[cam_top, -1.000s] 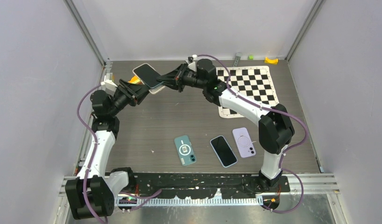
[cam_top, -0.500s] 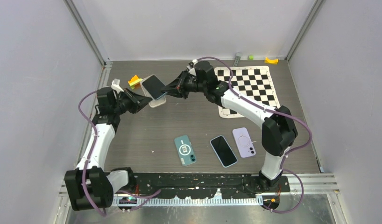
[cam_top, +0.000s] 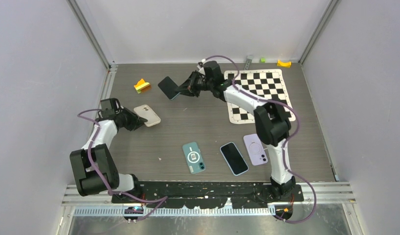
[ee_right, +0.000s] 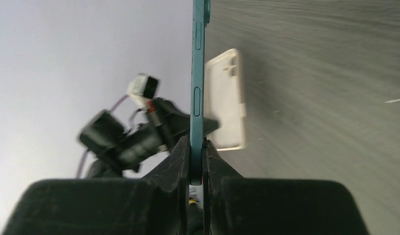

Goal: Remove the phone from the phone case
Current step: Place the phone case at the center of the board, then place the phone at the center of the board.

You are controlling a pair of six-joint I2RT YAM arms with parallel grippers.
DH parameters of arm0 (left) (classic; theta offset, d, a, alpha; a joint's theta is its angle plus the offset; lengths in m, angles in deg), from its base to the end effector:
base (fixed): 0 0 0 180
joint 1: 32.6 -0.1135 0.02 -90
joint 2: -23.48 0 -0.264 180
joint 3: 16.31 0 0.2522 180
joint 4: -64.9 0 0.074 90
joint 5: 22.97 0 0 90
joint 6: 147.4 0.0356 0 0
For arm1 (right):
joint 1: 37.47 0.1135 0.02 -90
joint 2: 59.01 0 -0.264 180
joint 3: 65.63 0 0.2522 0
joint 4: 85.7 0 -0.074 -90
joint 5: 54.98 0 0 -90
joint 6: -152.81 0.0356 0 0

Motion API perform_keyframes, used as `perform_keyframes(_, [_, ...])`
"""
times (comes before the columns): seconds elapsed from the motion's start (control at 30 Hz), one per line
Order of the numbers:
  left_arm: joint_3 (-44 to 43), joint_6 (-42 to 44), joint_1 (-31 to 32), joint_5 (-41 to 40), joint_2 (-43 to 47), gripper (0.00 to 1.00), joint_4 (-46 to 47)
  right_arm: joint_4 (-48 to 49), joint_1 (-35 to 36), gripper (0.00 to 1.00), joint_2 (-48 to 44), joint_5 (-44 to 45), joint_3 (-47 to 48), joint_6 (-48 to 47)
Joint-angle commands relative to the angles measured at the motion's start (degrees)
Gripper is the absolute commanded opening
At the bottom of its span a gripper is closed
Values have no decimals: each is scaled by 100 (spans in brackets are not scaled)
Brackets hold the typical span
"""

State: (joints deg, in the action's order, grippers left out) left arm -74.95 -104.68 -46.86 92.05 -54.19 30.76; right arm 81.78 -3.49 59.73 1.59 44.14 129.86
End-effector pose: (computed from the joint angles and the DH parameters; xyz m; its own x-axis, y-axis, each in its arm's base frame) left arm 0.2613 0.0509 0.2041 -0.5428 -0.8249 -0.1580 -0.5547 0.4933 -0.6701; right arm 0.3975 0.2916 0.2677 -0.9394 0.2936 -0.1770 -0.0679 0.3467 0.9355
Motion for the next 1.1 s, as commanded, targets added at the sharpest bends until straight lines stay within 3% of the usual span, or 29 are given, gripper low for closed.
perform_keyframes(0.0, [-95,433,-184,80,-84,0,-282,91,75,1,748,-263,740,-873])
perform_keyframes(0.17, [-43,572,-286,-52,-206,0,-485,-39,170,1,1545,-379,1383,-1238])
perform_keyframes(0.37, [-214,691,-349,-174,-622,10,-747,-49,297,0,2135,-466,1827,-1199])
perform_keyframes(0.67, [-475,605,-349,-487,-932,49,-1006,-287,790,3,2476,-328,1693,-1229])
perform_keyframes(0.77, [-591,685,-349,-720,-775,65,-1340,-708,857,10,2419,-57,1581,-1409])
perform_keyframes(0.83, [-620,780,-349,-859,-594,70,-1572,-858,868,15,2347,140,1491,-1435])
perform_keyframes(0.9, [-656,867,-349,-936,-368,77,-1807,-1085,887,26,2229,377,1421,-1490])
perform_keyframes(0.93, [-680,894,-349,-975,-248,94,-1927,-1198,894,33,2126,606,1412,-1604])
perform_keyframes(0.97, [-683,918,-349,-1000,-69,99,-1997,-1458,910,37,2070,844,1401,-1742])
perform_keyframes(1.07, [-582,921,-349,-969,310,100,-2008,-2117,908,60,1844,1292,1491,-1996])
